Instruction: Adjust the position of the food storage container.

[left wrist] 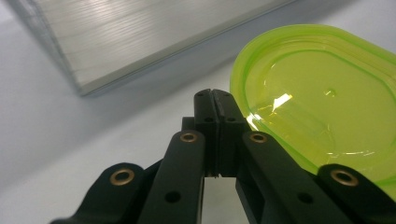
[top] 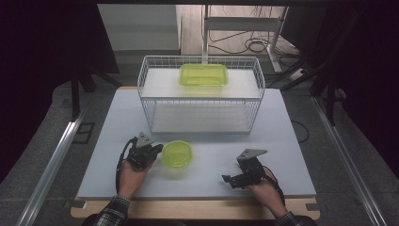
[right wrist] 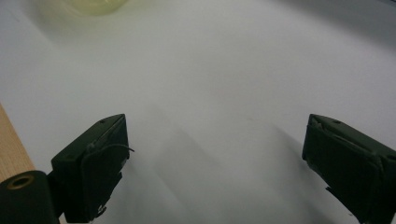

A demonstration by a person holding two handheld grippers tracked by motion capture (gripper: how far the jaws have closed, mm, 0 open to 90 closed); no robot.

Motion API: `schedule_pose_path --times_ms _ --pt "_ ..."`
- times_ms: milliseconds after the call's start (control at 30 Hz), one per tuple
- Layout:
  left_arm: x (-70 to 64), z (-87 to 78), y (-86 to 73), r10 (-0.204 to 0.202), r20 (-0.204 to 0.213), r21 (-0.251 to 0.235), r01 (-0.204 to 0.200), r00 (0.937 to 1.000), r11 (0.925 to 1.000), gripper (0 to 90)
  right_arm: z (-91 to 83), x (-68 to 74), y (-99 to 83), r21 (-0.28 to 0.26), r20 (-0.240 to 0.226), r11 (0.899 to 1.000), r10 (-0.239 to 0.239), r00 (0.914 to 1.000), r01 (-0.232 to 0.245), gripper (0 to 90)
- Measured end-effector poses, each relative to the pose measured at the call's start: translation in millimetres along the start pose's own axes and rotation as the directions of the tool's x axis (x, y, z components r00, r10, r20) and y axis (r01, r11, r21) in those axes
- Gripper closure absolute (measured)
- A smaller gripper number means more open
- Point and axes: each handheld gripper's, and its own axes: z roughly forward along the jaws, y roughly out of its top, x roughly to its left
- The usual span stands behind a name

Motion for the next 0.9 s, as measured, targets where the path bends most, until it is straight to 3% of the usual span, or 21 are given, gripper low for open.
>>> schedule_pose_path --times_ms 300,600,767,900 --pt "-30.7 7.8 6.4 0.045 0.062 0.003 -0.045 0.9971 0.9990 89.6 -0.1 0.0 -0.2 0.003 -0.002 1.000 -0.001 1.0000 0.001 7.5" --pt "-46.8 10.2 7.5 0.055 0.118 0.017 -0.057 0.9915 0.9982 89.5 -2.0 -2.5 -0.3 -0.001 0.004 1.000 0.003 1.0000 -0.003 7.5" --pt "-57.2 11.4 7.2 0.085 0.149 0.033 -0.091 0.9851 0.9953 88.9 -4.3 -6.7 -1.0 -0.005 0.015 1.000 0.012 0.9998 -0.012 7.5" --pt "-61.1 10.5 7.0 0.101 0.152 0.039 -0.108 0.9833 0.9934 88.1 -5.3 -8.8 -1.3 -0.007 0.019 1.000 0.017 0.9997 -0.017 7.5"
